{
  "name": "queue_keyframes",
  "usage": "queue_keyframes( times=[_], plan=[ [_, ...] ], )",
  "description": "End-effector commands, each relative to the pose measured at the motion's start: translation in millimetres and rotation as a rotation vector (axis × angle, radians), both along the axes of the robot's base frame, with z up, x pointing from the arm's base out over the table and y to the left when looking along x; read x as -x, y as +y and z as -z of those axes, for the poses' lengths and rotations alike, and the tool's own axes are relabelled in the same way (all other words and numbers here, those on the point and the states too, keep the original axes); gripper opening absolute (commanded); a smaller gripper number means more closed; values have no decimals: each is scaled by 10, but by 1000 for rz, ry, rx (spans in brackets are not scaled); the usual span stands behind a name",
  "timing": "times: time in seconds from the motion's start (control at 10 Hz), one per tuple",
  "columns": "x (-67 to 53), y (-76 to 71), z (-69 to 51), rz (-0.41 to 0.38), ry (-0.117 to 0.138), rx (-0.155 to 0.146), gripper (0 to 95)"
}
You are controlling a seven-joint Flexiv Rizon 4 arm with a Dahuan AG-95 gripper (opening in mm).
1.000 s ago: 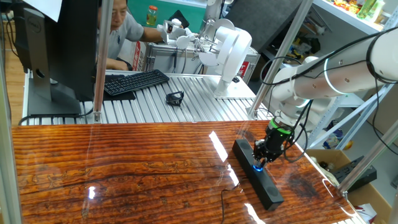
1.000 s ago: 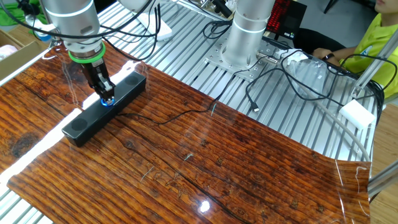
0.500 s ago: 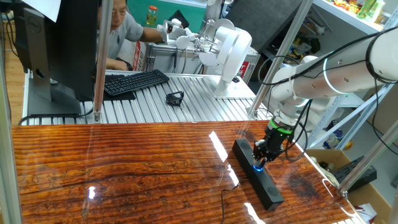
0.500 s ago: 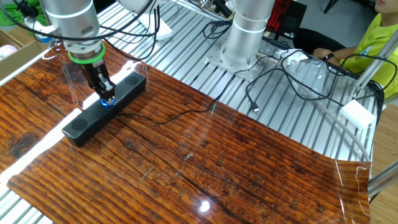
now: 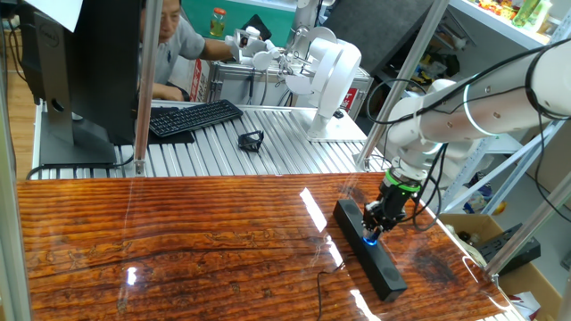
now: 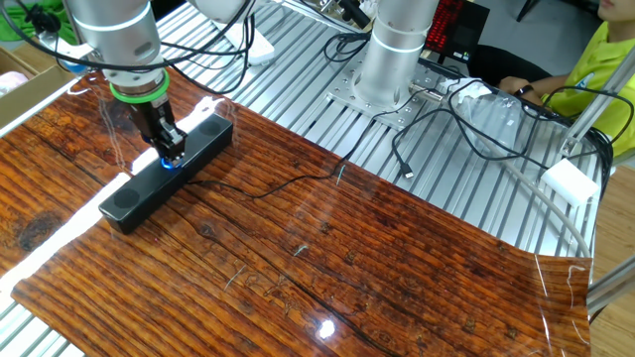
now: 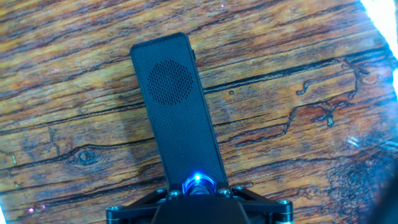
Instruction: Turn the knob to decrease the volume of the speaker
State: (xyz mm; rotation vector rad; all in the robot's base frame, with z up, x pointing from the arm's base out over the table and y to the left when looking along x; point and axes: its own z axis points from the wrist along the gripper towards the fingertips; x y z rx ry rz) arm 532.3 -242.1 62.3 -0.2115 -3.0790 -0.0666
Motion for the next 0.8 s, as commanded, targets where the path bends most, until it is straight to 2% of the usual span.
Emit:
queue_keyframes(
  times=[0.1, 0.8],
  plan=[
    [5, 0, 14, -36, -1, -2, 0],
    [4, 1, 13, -147, -13, 9, 0]
  ],
)
